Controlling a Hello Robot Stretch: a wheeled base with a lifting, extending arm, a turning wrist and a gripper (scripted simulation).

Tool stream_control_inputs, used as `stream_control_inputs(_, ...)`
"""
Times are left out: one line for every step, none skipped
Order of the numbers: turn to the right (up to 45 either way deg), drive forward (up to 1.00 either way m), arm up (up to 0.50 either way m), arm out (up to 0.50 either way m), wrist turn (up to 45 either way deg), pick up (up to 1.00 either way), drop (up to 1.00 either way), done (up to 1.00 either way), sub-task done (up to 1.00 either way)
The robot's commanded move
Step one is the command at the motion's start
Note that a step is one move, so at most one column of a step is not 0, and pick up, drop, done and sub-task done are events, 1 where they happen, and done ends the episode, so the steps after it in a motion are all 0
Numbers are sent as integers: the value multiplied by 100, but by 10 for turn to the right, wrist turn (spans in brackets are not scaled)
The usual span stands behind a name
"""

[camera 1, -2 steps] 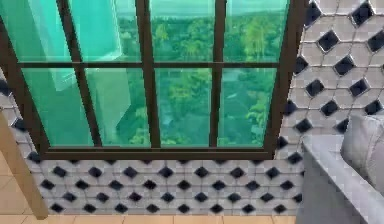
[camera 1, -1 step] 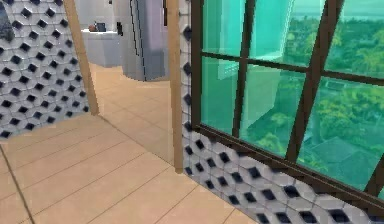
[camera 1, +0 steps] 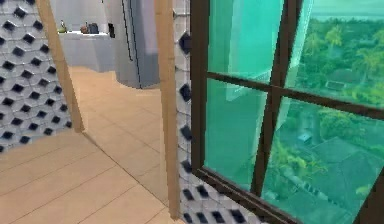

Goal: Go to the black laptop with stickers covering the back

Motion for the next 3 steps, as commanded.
stream_control_inputs(-300,0,0,0,0,0,0,0,0)
stream_control_inputs(0,100,0,0,0,0,0,0,0)
stream_control_inputs(-360,0,0,0,0,0,0,0,0)
